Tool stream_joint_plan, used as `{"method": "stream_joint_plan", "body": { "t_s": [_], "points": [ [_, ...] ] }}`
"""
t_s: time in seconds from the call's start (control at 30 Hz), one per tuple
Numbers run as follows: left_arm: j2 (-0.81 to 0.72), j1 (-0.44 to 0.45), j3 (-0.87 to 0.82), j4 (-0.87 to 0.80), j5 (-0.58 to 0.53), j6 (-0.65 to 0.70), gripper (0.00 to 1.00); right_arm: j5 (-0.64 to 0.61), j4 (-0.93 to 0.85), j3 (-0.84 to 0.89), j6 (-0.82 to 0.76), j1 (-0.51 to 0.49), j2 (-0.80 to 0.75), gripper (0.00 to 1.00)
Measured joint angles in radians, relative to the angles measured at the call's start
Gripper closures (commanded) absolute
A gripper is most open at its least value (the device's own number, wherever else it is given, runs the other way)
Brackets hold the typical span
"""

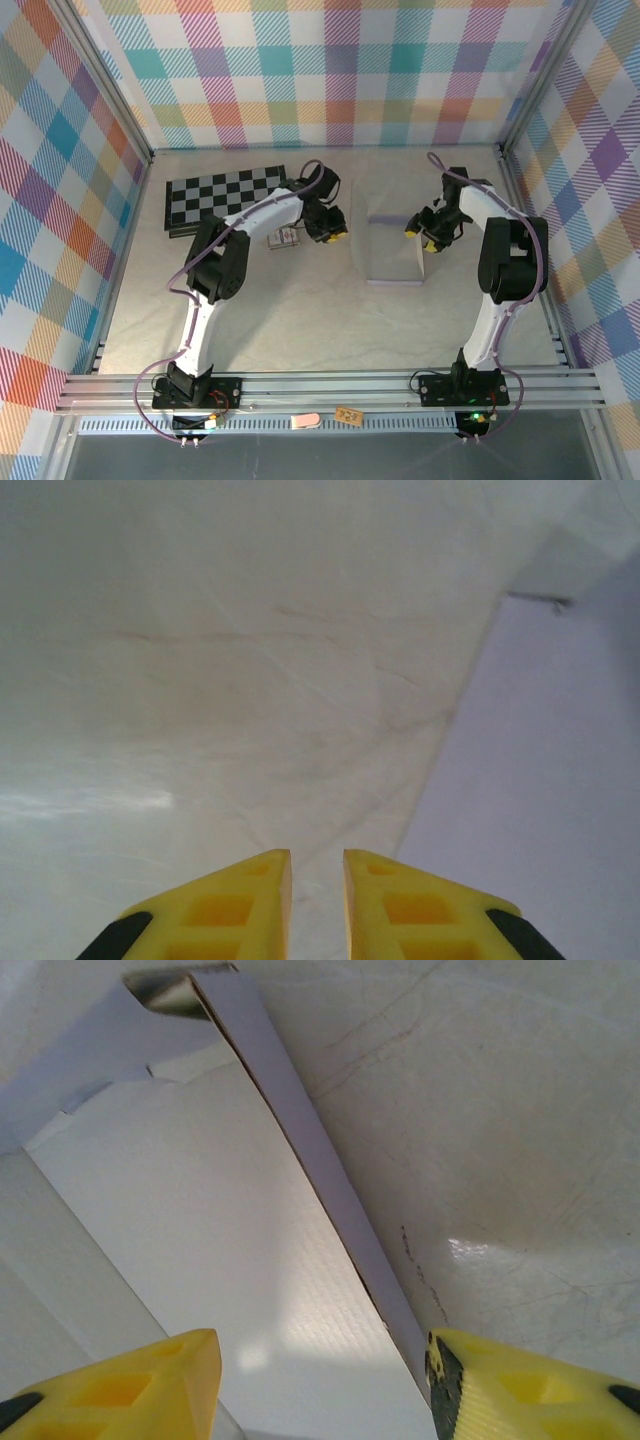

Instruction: Fold the paper box

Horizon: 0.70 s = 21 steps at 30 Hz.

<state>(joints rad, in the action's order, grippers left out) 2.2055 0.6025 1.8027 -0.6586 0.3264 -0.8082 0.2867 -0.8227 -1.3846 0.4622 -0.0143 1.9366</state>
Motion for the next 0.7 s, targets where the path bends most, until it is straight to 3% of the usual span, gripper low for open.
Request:
{"method": "stream_joint_plan", "body": {
  "t_s": [0.37, 0.7],
  "points": [
    [0.028, 0.027, -0.048, 0.135, 0.07, -0.063, 0.8, 0.026, 0.029, 0.026, 0.009, -0.035, 0.0, 0.47],
    [0.034, 0.021, -0.048, 0.144, 0.072, -0.068, 0.8, 0.024, 0.045, 0.032, 0.071, -0.107, 0.0, 0.55]
  ]
}}
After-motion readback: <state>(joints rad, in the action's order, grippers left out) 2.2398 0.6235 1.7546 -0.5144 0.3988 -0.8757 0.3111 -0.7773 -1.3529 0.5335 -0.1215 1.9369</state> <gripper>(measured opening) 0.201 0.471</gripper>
